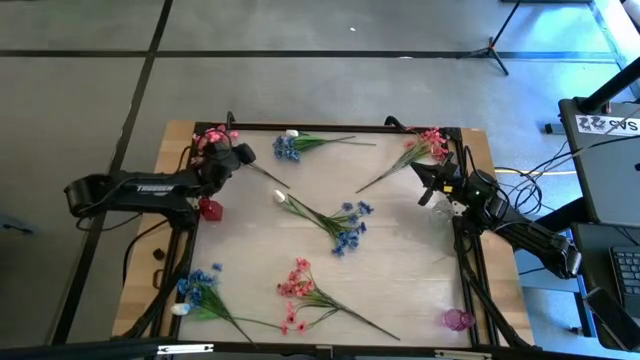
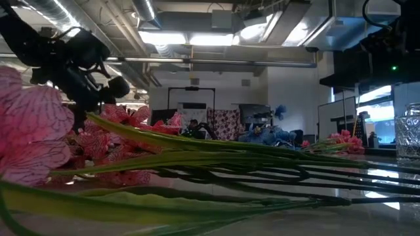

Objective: Sort flowers into vase by color
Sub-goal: Put the top left pink flowers into the red vase

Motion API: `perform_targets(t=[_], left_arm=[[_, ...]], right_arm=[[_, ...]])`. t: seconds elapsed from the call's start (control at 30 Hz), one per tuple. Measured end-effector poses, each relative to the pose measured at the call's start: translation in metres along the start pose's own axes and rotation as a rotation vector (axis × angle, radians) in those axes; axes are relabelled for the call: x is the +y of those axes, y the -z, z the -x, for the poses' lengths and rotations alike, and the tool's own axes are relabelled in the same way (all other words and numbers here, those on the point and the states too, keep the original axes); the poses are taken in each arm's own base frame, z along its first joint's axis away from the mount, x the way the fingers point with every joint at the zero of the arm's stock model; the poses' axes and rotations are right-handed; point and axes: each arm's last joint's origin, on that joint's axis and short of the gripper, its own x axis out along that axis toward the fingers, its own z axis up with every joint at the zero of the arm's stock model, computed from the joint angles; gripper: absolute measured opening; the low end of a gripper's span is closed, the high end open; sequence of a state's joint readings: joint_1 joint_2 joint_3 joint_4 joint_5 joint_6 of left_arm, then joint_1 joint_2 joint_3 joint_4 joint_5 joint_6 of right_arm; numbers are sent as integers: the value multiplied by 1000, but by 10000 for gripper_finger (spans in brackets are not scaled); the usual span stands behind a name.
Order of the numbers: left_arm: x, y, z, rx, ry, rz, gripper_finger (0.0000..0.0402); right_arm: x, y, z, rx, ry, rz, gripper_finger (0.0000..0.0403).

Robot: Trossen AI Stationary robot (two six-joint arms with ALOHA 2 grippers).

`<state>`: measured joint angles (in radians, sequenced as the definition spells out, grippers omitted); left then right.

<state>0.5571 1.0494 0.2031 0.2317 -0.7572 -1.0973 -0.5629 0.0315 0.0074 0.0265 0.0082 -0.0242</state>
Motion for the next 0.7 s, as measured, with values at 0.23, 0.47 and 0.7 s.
perform_targets(t=[0.23,0.47,0.7], left_arm=[[14,9,-4,2,-137,97,140],[24,5,-17,41,-215,195,140],[32,-3,-25,47,-270,252,140]], right_arm=[[0,0,0,0,0,0,1],[0,0,0,0,0,0,1],[0,0,0,0,0,0,1]])
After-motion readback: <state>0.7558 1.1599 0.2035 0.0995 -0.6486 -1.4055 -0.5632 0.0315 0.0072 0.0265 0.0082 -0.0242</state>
